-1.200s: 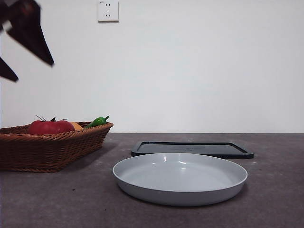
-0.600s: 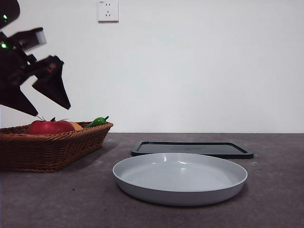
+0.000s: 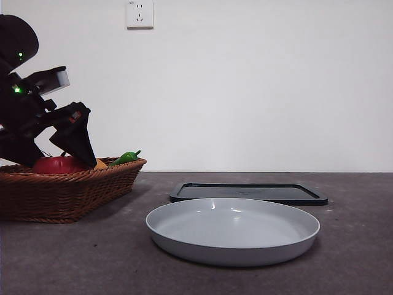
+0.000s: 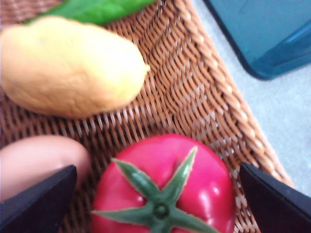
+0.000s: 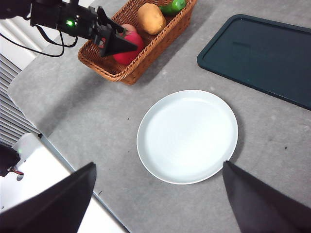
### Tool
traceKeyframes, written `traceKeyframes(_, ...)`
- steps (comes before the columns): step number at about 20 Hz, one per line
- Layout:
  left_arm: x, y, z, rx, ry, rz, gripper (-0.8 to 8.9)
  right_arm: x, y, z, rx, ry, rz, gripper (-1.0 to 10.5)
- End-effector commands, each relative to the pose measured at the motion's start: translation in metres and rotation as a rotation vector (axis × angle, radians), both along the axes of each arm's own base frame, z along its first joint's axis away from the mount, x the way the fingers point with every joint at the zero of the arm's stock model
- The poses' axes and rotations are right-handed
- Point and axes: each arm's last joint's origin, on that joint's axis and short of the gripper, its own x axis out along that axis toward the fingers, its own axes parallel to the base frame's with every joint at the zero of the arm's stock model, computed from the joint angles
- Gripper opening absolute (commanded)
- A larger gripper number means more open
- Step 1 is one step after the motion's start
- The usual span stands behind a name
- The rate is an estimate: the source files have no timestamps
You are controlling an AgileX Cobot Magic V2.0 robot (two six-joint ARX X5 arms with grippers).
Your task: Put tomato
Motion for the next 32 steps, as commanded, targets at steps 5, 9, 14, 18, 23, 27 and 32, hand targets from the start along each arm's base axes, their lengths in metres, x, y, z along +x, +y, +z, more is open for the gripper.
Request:
traceKeyframes(5,0.004,-0.004,-0.006,0.004,0.038,-0.007,3.66,0.001,0.001,0.005,-0.002,-0.025,0.01,4.1)
traceKeyframes(9,0.005,-0.004,-0.004,-0.035,0.059,0.04,3.34,0.001,0.001,0.005,-0.002,-0.025,0.01,4.1)
traceKeyframes(14,-0.001,-0.006,0.03,-0.092,-0.015,0.036,3.34,0.001,0.001,0.005,-0.002,-0.025,0.01,4.2)
traceKeyframes(18,-0.02,-0.021,0.069,-0.168,-0.118,-0.047,3.35,0.001,0.001,0.005,-0.002,-0.025,0.01,4.2)
traceKeyframes(23,-0.048,-0.076,0.09,-0.202,-0.189,-0.253,3.39,0.001,0.001,0.005,-0.002,-0.026,0.01,4.2)
traceKeyframes(27,-0.061,-0.129,0.085,-0.205,-0.252,-0.392,3.39,0.001,0.001,0.005,-0.002,-0.025,0.01,4.2)
traceKeyframes(32,-0.067,-0.172,0.054,-0.142,-0.222,-0.487,3.39,0.001,0.001,0.005,-0.002,-0.024,0.01,4.1)
